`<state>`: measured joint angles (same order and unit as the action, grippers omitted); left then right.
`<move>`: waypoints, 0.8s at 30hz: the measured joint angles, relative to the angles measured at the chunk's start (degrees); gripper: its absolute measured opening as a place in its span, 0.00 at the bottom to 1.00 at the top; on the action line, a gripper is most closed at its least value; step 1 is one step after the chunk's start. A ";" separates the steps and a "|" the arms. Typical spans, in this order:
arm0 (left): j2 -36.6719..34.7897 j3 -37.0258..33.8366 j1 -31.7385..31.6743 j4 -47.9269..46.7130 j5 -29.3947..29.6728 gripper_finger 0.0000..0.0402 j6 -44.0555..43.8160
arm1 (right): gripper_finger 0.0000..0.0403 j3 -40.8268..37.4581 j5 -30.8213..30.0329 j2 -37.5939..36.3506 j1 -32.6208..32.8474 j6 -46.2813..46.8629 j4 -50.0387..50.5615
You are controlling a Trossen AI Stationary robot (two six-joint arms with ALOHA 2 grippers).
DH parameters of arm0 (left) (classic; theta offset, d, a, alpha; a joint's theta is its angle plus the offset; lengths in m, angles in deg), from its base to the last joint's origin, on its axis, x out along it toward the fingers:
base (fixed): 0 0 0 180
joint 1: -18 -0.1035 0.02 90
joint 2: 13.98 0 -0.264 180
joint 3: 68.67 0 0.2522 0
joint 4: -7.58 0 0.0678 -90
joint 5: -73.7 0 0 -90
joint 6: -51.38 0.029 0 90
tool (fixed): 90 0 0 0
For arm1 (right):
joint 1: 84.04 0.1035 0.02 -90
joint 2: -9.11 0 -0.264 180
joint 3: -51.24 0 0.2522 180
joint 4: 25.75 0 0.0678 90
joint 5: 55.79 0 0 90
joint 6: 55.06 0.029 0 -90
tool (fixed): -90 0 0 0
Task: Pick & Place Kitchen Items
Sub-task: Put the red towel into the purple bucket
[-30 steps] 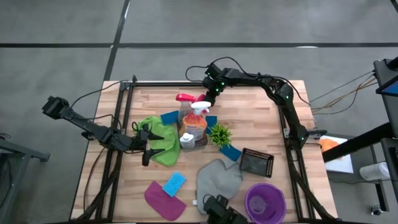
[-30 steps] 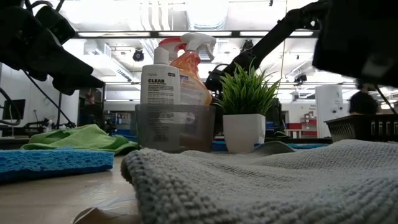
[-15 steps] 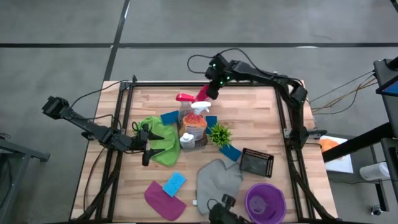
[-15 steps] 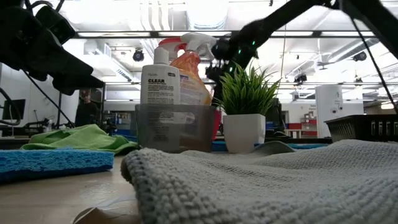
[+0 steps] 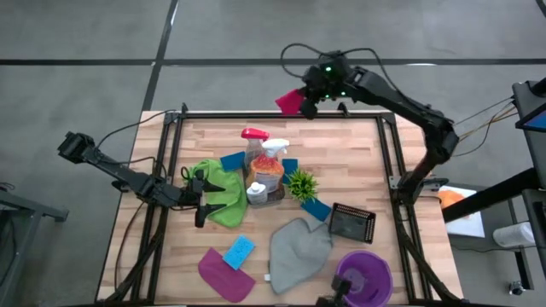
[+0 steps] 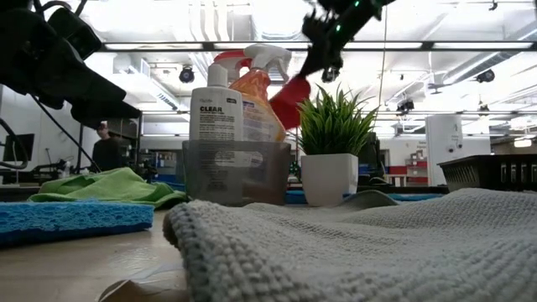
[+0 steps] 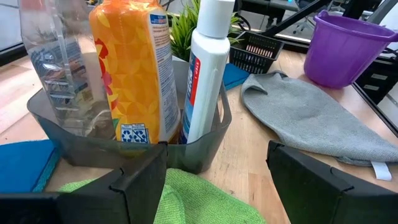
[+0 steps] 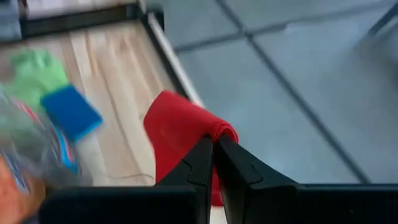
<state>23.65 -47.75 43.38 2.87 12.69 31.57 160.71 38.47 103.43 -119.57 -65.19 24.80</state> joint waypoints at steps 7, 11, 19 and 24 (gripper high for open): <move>0.00 0.00 0.00 -0.01 0.00 0.69 0.02 | 0.04 -11.21 2.18 -9.07 0.18 0.44 -21.56; 0.00 0.00 0.00 -0.02 0.00 0.70 0.01 | 0.04 -22.01 4.89 -15.14 0.33 2.32 -37.40; 0.00 0.00 0.00 0.05 0.45 0.70 0.02 | 0.04 -40.66 6.53 -29.08 3.21 3.28 -54.56; 0.00 0.00 -0.01 0.13 0.66 0.70 0.00 | 0.04 -47.38 7.79 -38.82 7.79 2.84 -53.83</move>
<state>23.65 -47.75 43.38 3.00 13.35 31.57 113.33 46.26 64.61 -111.78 -62.35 -29.03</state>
